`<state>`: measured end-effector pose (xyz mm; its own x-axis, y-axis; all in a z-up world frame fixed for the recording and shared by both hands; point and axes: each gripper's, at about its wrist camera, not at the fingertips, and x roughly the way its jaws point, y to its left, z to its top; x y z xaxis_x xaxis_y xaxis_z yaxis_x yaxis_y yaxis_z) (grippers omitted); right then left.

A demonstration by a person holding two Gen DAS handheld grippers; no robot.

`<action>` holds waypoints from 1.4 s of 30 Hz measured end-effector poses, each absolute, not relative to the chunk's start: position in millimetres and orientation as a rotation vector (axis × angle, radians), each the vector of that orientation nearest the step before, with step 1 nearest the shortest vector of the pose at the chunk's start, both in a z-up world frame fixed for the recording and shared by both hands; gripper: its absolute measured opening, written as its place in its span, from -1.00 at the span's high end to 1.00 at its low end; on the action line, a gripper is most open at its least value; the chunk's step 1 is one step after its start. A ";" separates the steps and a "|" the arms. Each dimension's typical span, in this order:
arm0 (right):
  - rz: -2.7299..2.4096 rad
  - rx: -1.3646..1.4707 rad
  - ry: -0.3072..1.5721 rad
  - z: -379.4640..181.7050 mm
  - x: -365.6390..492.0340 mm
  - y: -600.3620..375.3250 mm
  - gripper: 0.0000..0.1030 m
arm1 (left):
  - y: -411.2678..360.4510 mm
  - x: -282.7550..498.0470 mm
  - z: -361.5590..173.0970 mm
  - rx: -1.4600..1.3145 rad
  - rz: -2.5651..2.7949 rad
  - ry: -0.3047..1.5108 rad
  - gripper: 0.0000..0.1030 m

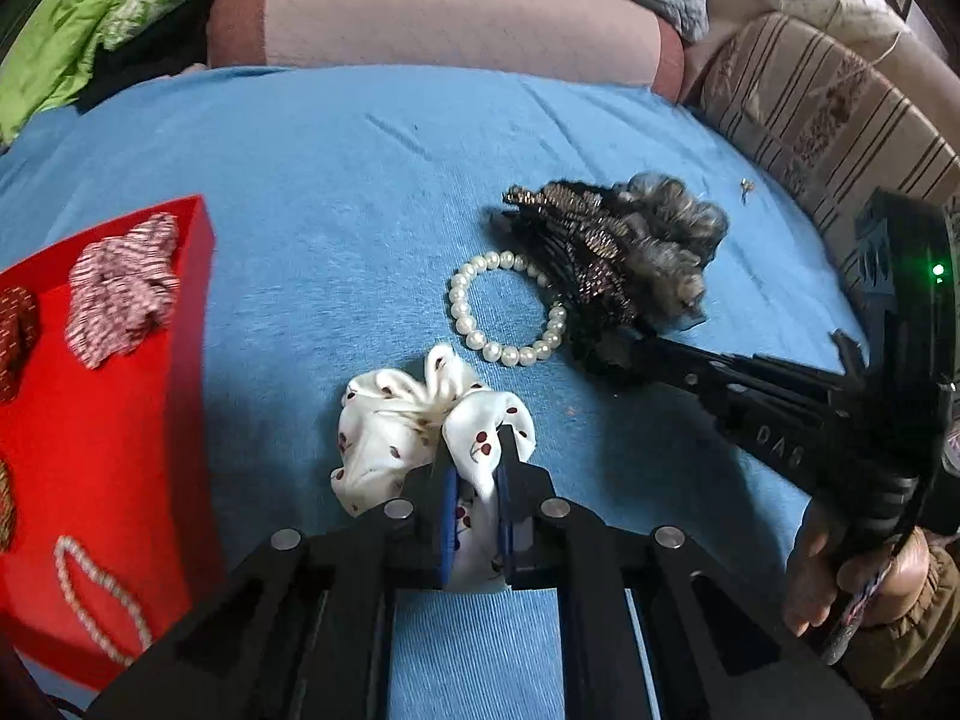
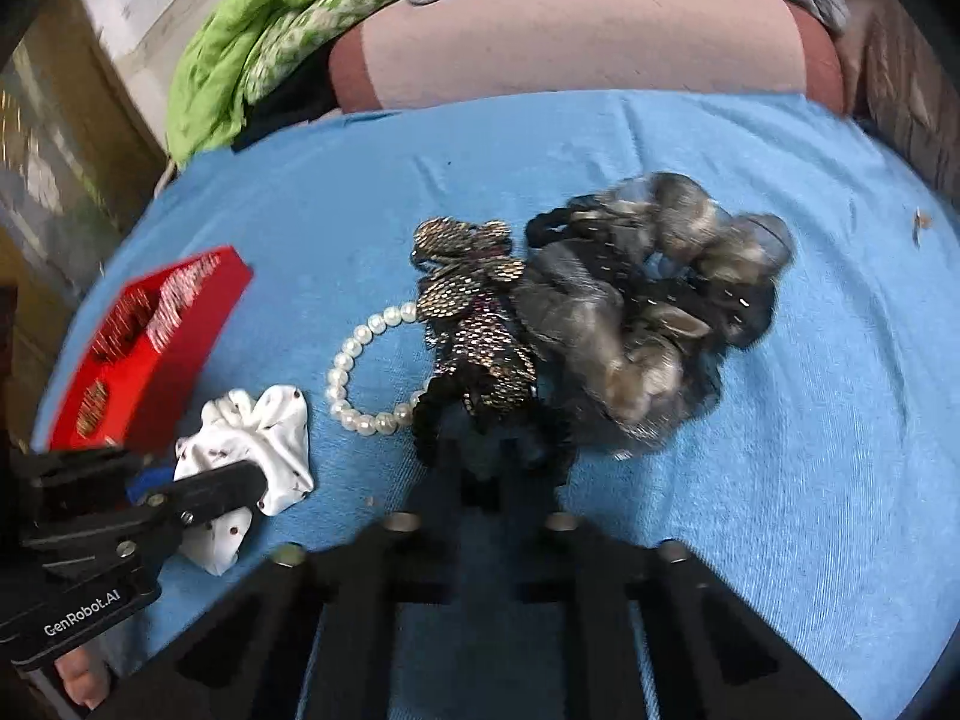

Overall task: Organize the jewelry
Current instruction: 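Grasp the black elastic hair tie with the right tool while the left tool holds the scrunchie, then carry the white scrunchie and black hair tie into the red tray and release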

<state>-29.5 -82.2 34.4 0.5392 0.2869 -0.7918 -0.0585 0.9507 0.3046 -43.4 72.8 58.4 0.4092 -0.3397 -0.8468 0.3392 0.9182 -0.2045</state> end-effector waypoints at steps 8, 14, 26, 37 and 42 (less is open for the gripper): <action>0.188 0.315 0.967 51.1 -63.7 -96.0 0.96 | 90.5 -75.4 95.3 -0.091 -0.422 0.999 0.80; 0.128 0.274 0.974 41.5 -46.9 -97.3 0.14 | 100.9 -93.0 101.3 -0.116 -0.413 0.999 0.80; 0.154 0.246 0.962 50.5 -48.5 -84.6 0.84 | 123.0 -105.2 113.2 -0.145 -0.375 0.965 0.80; 0.325 0.243 0.915 109.0 -77.7 -27.8 0.84 | 192.1 -113.3 124.7 -0.156 -0.238 0.896 0.80; 0.464 0.244 0.943 116.9 -67.8 25.3 0.84 | 252.7 -98.2 123.4 -0.179 -0.103 0.899 0.80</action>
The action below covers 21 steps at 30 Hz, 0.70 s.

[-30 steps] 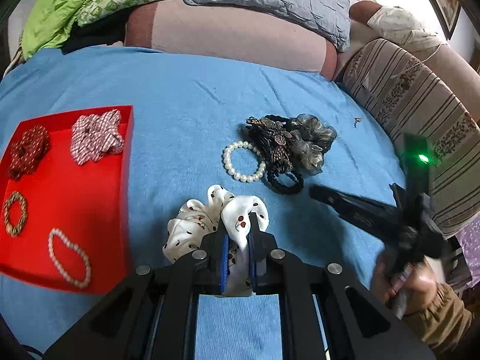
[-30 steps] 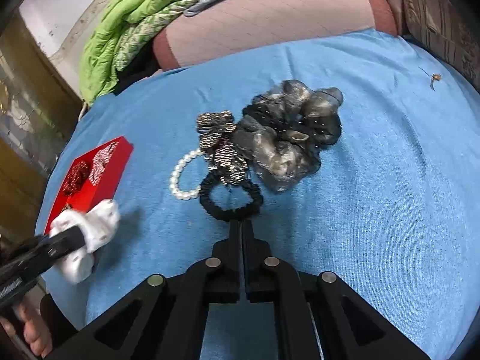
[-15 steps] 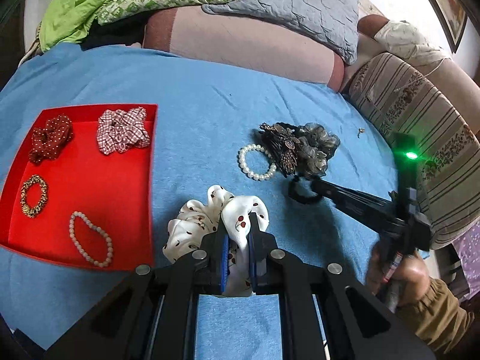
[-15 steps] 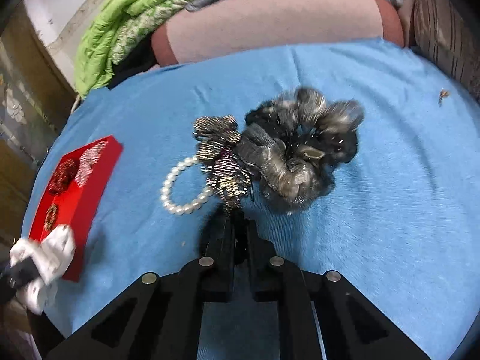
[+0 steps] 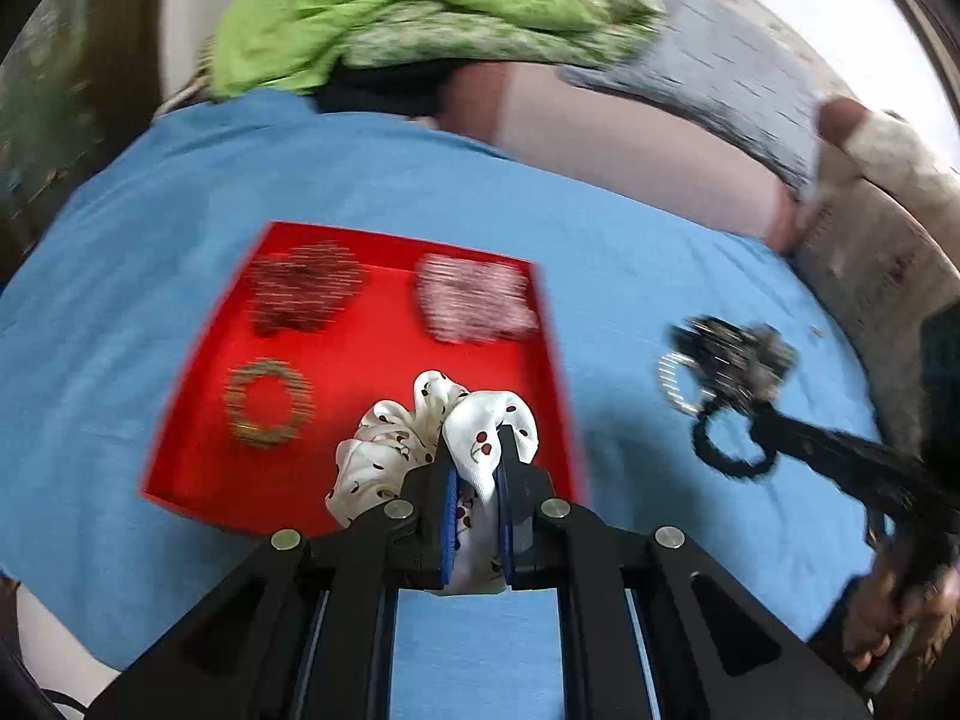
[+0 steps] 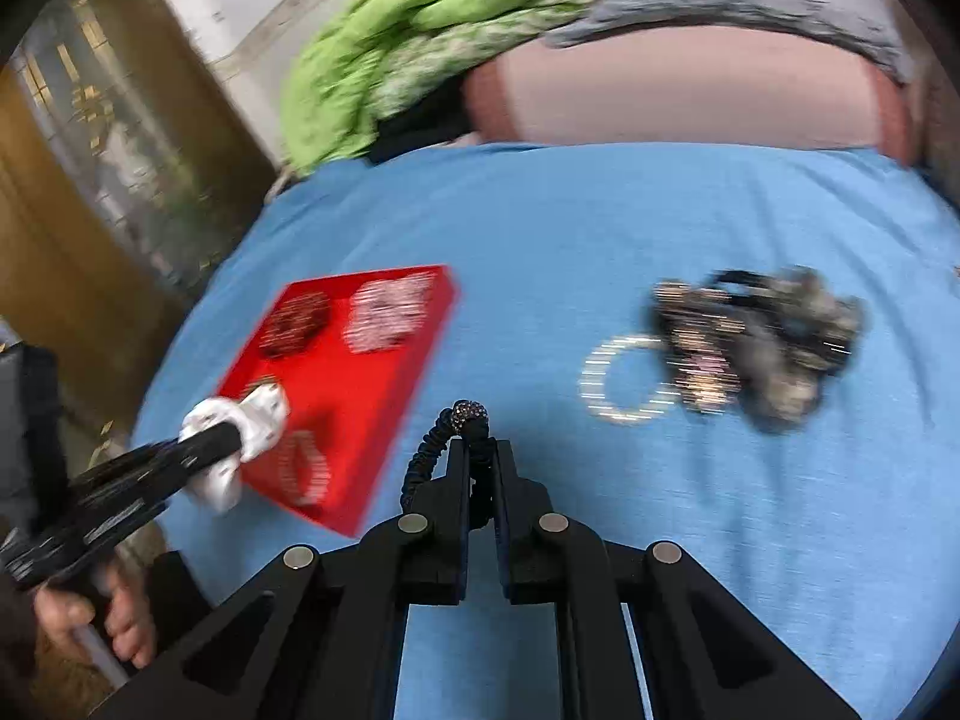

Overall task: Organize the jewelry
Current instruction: 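Carry the white scrunchie and black hair tie into the red tray and release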

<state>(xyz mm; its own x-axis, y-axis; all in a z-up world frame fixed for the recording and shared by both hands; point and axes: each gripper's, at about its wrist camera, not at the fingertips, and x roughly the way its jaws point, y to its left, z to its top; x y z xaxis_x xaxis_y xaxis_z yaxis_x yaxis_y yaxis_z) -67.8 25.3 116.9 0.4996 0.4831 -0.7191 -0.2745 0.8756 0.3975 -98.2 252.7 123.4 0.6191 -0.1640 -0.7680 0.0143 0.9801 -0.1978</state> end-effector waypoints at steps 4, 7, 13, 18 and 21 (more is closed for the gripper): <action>0.531 0.226 0.978 114.9 -53.5 67.8 0.84 | 285.5 -81.7 124.2 -0.173 -0.037 0.882 0.80; 0.557 0.212 0.992 112.4 -38.4 98.4 0.84 | 303.5 -62.7 116.6 -0.184 -0.016 0.899 0.80; 0.578 0.258 1.046 96.9 -2.5 136.2 0.84 | 326.9 -27.6 94.0 -0.171 0.030 0.938 0.80; 0.594 0.282 1.093 79.1 25.3 165.6 0.83 | 337.1 -2.6 77.2 -0.161 0.049 0.970 0.80; 0.593 0.260 1.104 71.1 40.5 181.9 0.83 | 337.5 6.0 69.6 -0.153 0.047 0.986 0.79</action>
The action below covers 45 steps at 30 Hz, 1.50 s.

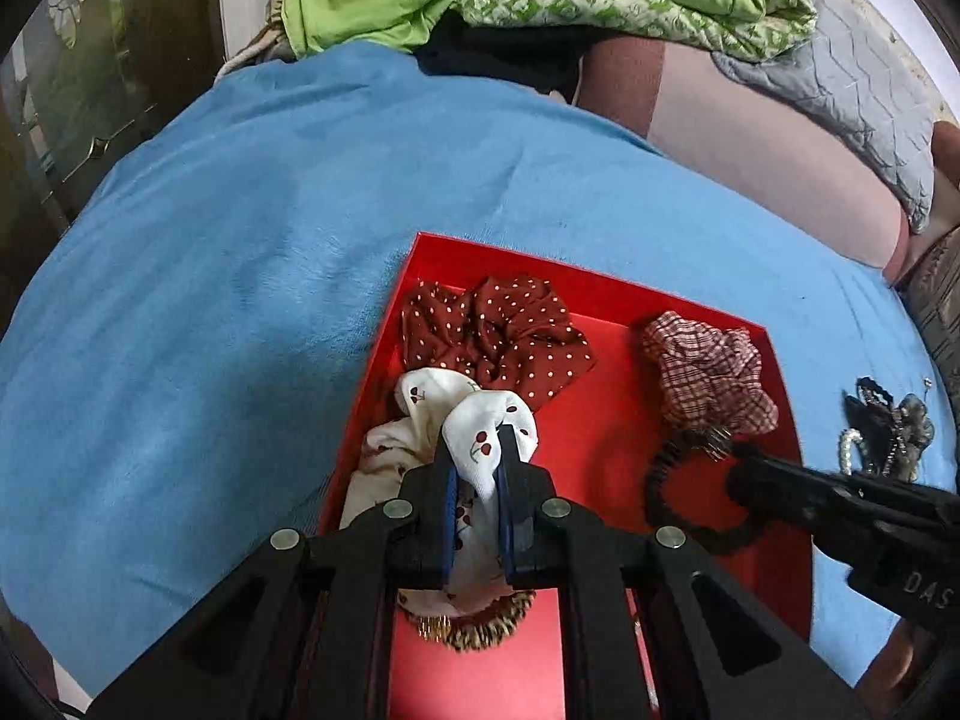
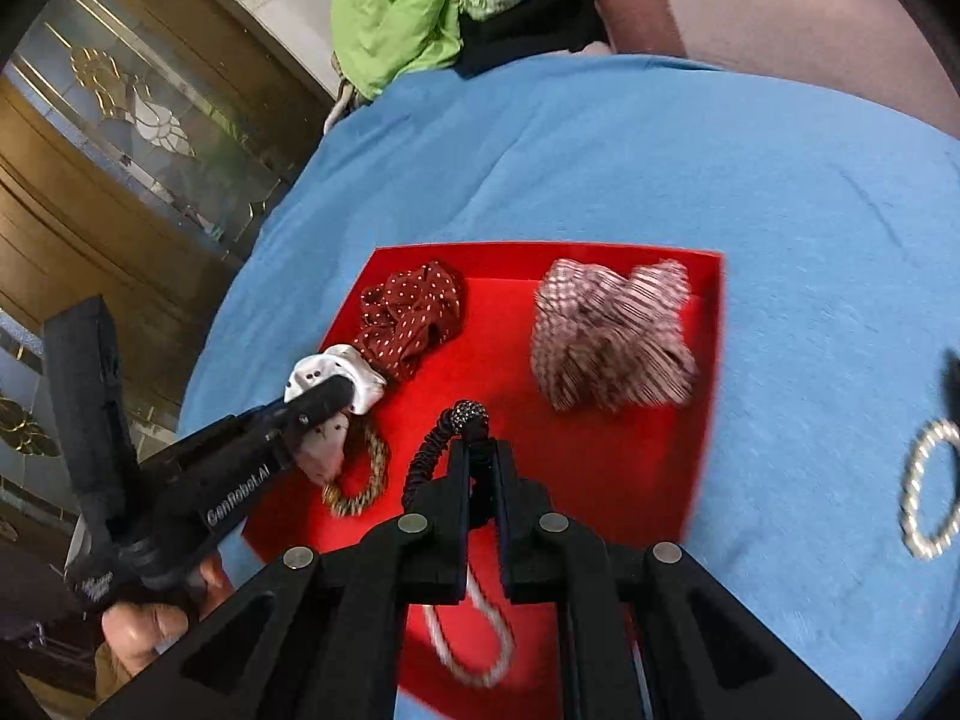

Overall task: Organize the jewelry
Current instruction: 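Carry the white scrunchie and black hair tie into the red tray and release, then move both tools back to the pearl bracelet and grey scrunchie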

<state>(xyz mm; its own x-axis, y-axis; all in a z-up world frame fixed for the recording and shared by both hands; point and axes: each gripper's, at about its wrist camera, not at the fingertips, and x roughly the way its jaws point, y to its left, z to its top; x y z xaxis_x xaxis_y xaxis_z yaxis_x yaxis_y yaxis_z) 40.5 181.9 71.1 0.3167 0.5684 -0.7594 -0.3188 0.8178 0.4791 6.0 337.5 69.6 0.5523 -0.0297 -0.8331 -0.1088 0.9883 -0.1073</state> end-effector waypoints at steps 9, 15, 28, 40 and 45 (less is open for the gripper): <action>0.560 0.203 1.110 59.1 66.0 204.1 0.78 | 345.6 -5.5 79.1 -0.238 0.030 0.960 0.42; 0.557 0.181 1.086 65.8 62.5 203.0 0.43 | 353.2 -25.2 107.9 -0.245 0.078 0.886 0.07; 0.537 0.158 0.989 106.8 -1.2 146.9 0.09 | 390.9 -93.8 137.4 -0.315 0.264 0.828 0.02; 0.441 0.223 0.979 96.0 -71.9 60.8 0.04 | 362.0 -137.2 145.5 -0.313 0.290 0.838 0.01; 0.371 0.291 0.982 86.9 -84.9 20.4 0.01 | 320.4 -136.2 149.4 -0.227 0.223 0.841 0.01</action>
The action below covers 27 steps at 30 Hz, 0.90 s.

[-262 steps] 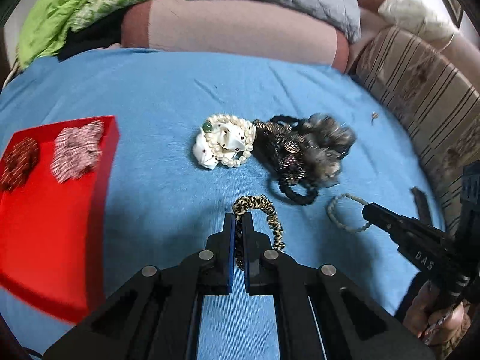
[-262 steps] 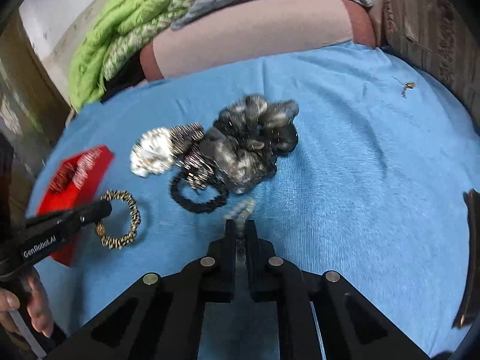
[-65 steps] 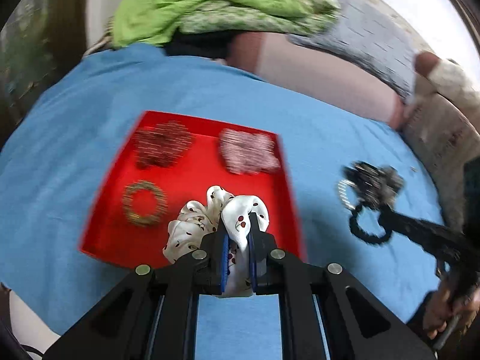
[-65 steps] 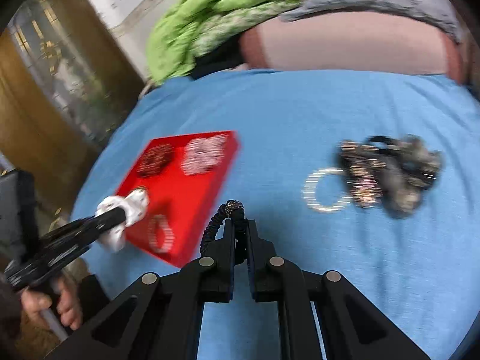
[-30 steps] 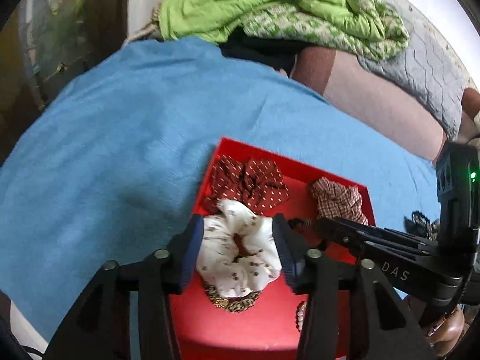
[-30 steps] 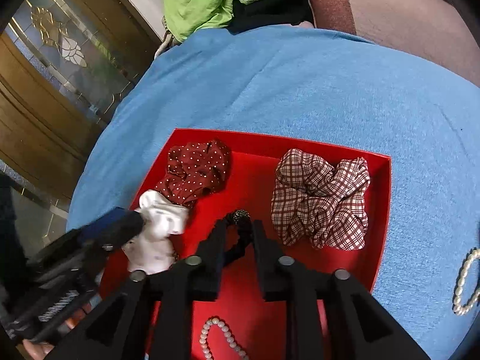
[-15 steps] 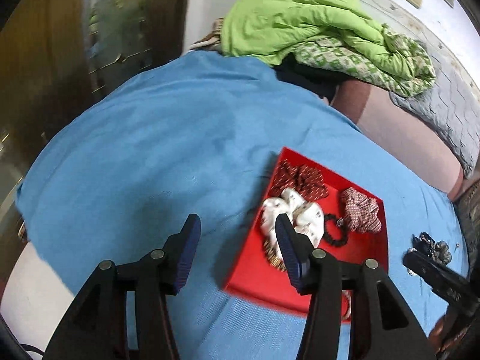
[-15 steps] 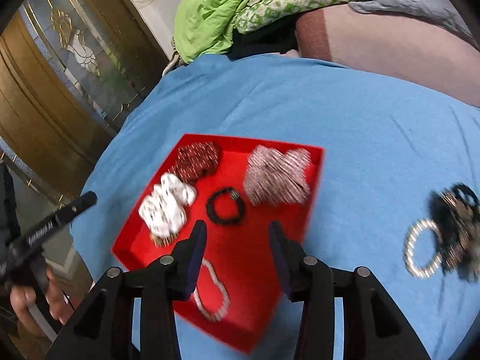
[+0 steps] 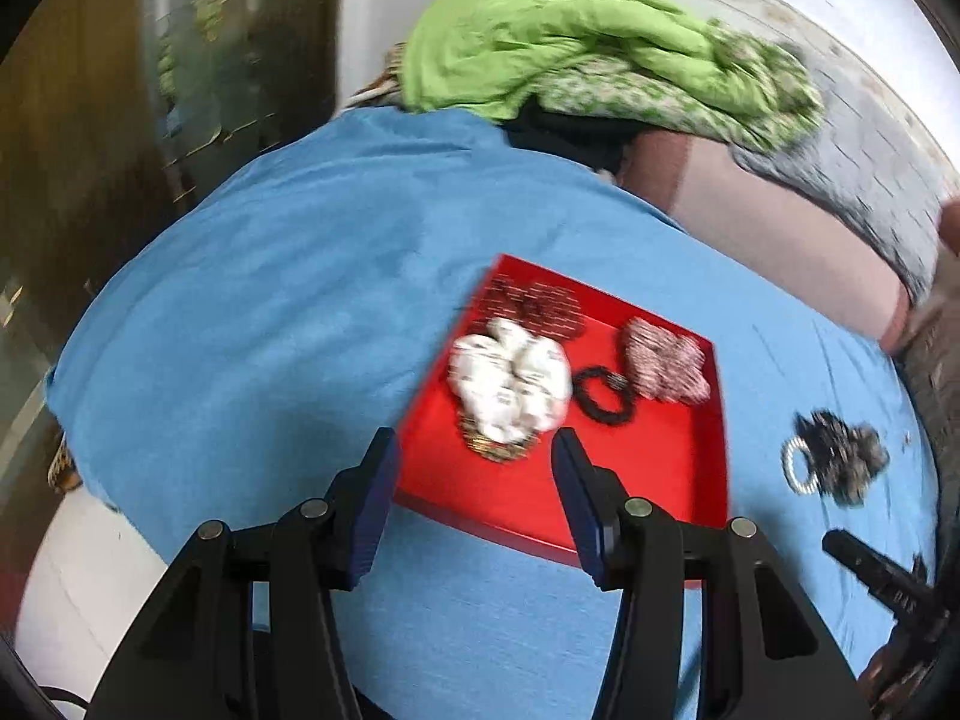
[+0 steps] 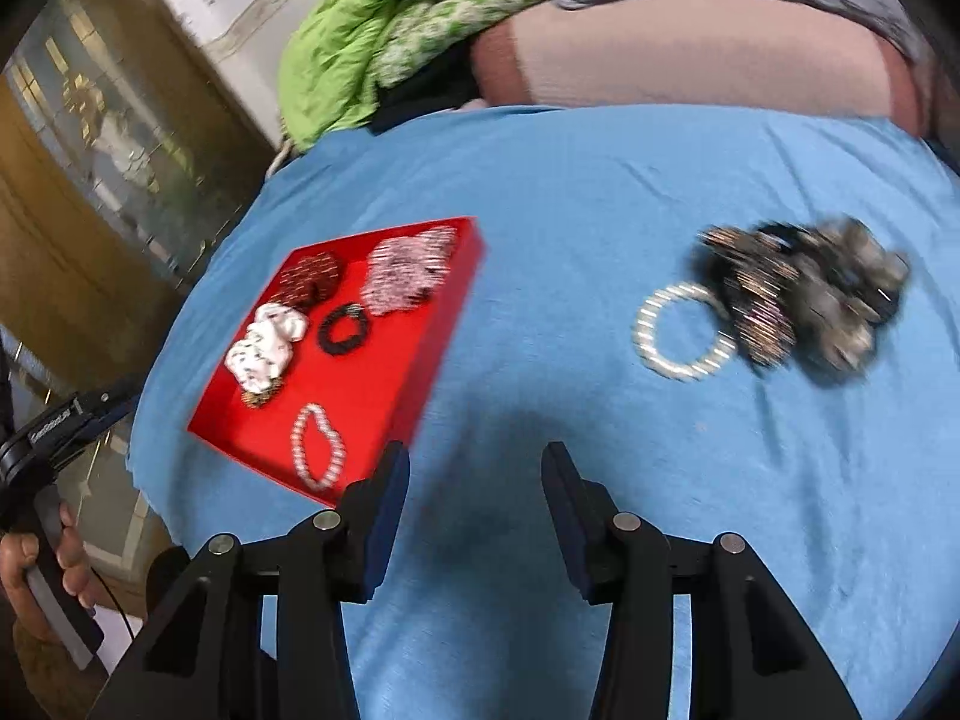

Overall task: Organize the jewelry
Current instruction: 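Move both tools back to the pearl bracelet and grey scrunchie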

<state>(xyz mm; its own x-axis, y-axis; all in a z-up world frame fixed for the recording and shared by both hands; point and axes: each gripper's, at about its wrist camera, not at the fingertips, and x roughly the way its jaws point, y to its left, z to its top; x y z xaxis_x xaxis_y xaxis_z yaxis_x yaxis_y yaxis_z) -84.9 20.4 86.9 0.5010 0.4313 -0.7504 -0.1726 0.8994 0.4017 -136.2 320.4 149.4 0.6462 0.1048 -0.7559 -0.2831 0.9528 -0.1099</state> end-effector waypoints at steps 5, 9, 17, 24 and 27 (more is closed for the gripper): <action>0.288 0.360 0.985 78.1 -95.6 -23.5 -0.03 | 275.9 -132.7 140.6 -0.169 0.138 0.885 0.01; 0.225 0.409 0.983 67.8 -102.6 -56.6 -0.04 | 237.7 -130.5 132.9 -0.125 0.045 0.913 0.01; 0.131 0.458 0.956 62.4 -105.2 -105.6 -0.04 | 167.4 -107.5 130.0 -0.041 -0.125 0.935 0.01; 0.111 0.476 0.931 63.0 -96.3 -126.7 -0.04 | 106.1 -65.5 115.5 -0.006 -0.284 0.940 0.01; 0.154 0.474 0.902 70.1 -87.6 -127.7 -0.04 | 81.6 -44.1 98.4 0.010 -0.327 0.968 0.02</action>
<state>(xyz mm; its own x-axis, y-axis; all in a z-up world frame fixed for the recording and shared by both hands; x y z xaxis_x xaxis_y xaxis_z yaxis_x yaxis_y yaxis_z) -87.6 -127.7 70.1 0.6171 0.3241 -0.7170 0.0671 0.8862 0.4584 -44.1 81.6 98.4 0.5222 -0.2681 -0.8096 0.2774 0.9511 -0.1360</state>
